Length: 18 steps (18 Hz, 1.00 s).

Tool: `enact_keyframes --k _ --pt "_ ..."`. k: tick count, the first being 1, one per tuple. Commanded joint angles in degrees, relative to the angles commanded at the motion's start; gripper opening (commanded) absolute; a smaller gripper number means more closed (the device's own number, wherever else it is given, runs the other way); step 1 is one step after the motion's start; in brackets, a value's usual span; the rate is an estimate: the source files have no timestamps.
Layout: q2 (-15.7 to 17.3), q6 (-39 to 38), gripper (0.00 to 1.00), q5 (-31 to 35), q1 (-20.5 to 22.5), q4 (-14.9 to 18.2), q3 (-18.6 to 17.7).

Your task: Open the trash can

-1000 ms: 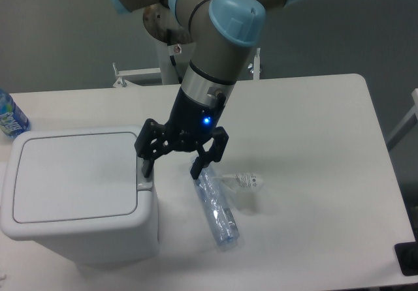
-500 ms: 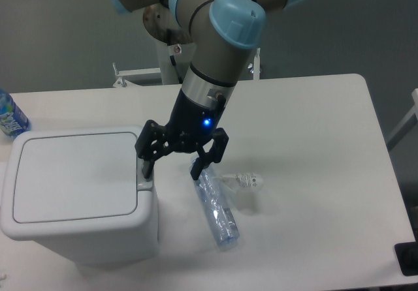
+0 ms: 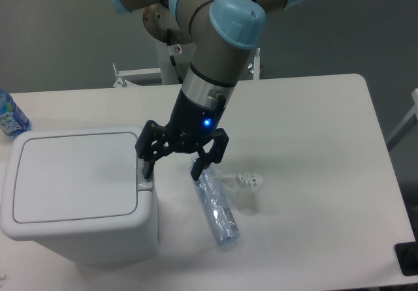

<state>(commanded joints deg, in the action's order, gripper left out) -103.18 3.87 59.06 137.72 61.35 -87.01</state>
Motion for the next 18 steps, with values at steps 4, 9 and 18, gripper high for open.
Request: enact_keyframes --k 4,9,18 --pt "0.0 0.0 1.0 0.0 0.0 0.0 0.0" --pt "0.0 -0.09 1.0 0.35 0.0 0.0 -0.09" --pt "0.88 0.35 1.0 3.23 0.09 -2.02 2.01"
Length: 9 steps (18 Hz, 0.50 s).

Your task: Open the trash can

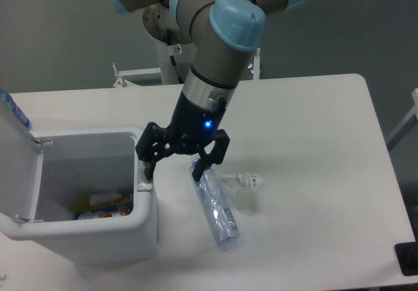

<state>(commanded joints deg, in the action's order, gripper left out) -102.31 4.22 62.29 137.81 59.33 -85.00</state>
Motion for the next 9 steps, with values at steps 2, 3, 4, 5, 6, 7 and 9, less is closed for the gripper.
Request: enact_keyframes --k 2,3,4,5,6,7,9 --pt "0.18 0.35 1.0 4.22 0.0 0.0 2.02" --pt "0.09 0.44 1.0 5.63 0.17 0.0 3.07" --pt "0.09 0.53 1.0 6.95 0.61 -0.09 3.87" --pt "0.0 0.79 1.0 8.36 1.31 0.0 4.57" --pt "-0.08 1.58 1.0 9.94 2.01 0.08 5.19" --pt "-0.09 2.19 1.0 11.87 2.72 0.17 5.63" --pt "0.09 2.99 1.0 16.09 4.56 0.35 6.42"
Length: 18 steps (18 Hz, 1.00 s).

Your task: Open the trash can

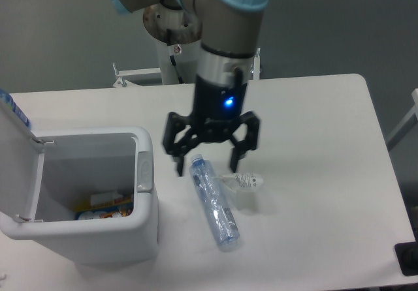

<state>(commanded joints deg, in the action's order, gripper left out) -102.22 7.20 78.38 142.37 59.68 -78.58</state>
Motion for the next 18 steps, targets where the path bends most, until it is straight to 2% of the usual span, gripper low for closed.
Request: enact_keyframes --k 3,6,10,13,18 --pt "-0.17 4.99 1.0 3.17 2.29 -0.09 0.79" --pt "0.09 15.08 1.0 8.0 4.49 0.61 0.62" --pt "0.18 30.2 1.0 11.17 7.74 1.84 -0.34" --pt "0.27 41.9 1.0 11.53 10.81 4.48 -0.44" --pt "1.76 54.3 1.0 11.53 14.42 4.66 -3.5"
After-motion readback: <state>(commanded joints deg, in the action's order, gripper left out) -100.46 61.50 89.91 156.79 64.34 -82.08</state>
